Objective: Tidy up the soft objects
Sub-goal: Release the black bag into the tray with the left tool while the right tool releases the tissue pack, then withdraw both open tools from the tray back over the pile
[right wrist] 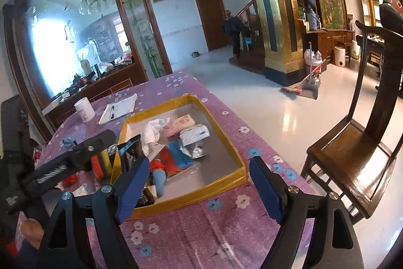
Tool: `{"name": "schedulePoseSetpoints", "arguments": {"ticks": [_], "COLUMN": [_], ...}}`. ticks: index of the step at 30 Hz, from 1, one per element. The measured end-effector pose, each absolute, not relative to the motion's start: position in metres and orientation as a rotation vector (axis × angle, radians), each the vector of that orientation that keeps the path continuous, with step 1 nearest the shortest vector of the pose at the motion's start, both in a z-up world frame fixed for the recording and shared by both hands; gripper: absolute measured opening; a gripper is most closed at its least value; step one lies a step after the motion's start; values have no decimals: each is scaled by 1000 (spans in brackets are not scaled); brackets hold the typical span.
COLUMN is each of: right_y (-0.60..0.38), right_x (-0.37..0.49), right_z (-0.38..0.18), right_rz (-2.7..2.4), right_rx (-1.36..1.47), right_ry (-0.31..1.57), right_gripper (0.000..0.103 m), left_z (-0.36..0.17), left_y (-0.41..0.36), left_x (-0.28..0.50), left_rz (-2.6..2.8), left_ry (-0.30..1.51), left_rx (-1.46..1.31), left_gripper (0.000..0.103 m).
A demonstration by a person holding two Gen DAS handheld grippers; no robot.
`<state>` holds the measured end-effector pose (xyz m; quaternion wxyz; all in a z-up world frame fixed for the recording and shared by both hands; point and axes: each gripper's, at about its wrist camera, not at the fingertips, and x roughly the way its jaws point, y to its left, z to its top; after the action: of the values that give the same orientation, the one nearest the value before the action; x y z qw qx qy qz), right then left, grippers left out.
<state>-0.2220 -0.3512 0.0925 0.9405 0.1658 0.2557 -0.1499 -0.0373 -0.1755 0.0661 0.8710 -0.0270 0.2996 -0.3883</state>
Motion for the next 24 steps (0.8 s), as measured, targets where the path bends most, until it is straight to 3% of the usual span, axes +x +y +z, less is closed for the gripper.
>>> {"name": "schedulePoseSetpoints", "arguments": {"ticks": [13,24], "right_y": [-321,-283], "right_x": [-197,-161], "right_z": [74,58], "right_rz": [-216,-69], "right_rx": [301,262], "right_ry": [564,590], "right_gripper": [85,85], "left_z": [90,46], "left_y": [-107,-29], "left_x": [-42,-1], "left_rz": [-828,-704], "left_ry": [610,790], "left_rx": [-28,-3], "left_gripper": [84,84]}}
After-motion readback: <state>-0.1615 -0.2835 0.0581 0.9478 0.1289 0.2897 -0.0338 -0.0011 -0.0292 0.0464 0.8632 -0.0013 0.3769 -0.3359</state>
